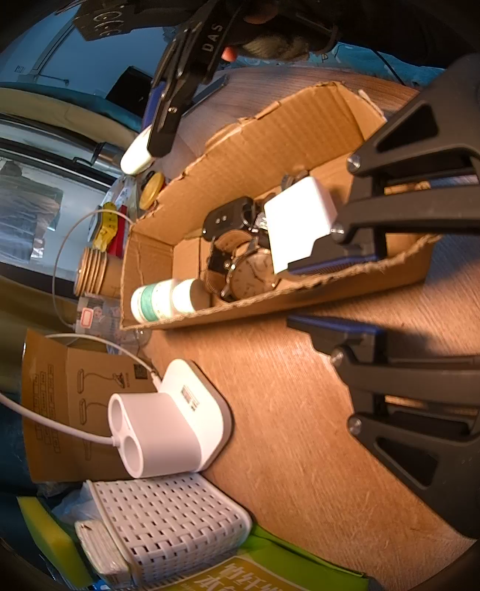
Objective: Organize rigid objects
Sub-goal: 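Lift the earbuds case with the right gripper and carry it over the box, then lower the earbuds case into the box and open the right gripper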
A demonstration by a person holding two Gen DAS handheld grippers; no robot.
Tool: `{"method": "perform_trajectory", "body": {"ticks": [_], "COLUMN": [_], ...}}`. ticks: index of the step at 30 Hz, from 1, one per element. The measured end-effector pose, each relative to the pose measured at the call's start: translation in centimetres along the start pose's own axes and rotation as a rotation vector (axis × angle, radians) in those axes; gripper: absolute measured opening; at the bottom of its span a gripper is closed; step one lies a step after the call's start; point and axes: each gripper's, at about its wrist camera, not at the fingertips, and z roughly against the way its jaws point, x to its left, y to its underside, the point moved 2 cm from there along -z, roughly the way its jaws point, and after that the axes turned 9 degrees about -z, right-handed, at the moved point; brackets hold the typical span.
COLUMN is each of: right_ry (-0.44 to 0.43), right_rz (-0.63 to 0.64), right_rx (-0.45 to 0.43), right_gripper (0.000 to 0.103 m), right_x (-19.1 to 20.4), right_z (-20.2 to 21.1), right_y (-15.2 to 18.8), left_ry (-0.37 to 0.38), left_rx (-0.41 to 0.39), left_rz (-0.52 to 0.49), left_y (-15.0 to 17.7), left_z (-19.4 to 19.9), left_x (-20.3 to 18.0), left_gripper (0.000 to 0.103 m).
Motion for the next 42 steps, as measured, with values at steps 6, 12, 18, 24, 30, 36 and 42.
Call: {"method": "perform_trajectory", "body": {"ticks": [6,12,18,24,30,36,42], "right_ry": [-0.018,-0.027,-0.037,-0.035,-0.031,-0.026,-0.018], "right_rz": [0.031,0.047,0.068,0.104,0.141,0.176,0.208], "right_rx": [0.014,0.049,0.079,0.095,0.115,0.137,0.184], "right_gripper": [0.062,0.062,0.062,0.062,0.062,0.062,0.062], "right_x": [1.1,1.5,2.0,2.7,3.3,4.0,4.6], "right_z": [-1.3,-2.9,-4.4,-5.5,-6.4,-7.2,-8.5], "right_y": [-0.4,-0.3,-0.2,-0.1,-0.5,-0.7,-0.3], "left_ry": [0.000,0.000,0.000,0.000,0.000,0.000,0.000], "left_rx": [0.000,0.000,0.000,0.000,0.000,0.000,0.000], "left_rz": [0.000,0.000,0.000,0.000,0.000,0.000,0.000], "left_y": [0.0,0.0,0.0,0.0,0.0,0.0,0.0], "left_z": [0.0,0.0,0.0,0.0,0.0,0.0,0.0], "left_x": [0.0,0.0,0.0,0.0,0.0,0.0,0.0], "left_gripper": [0.023,0.023,0.023,0.023,0.023,0.023,0.023]}}
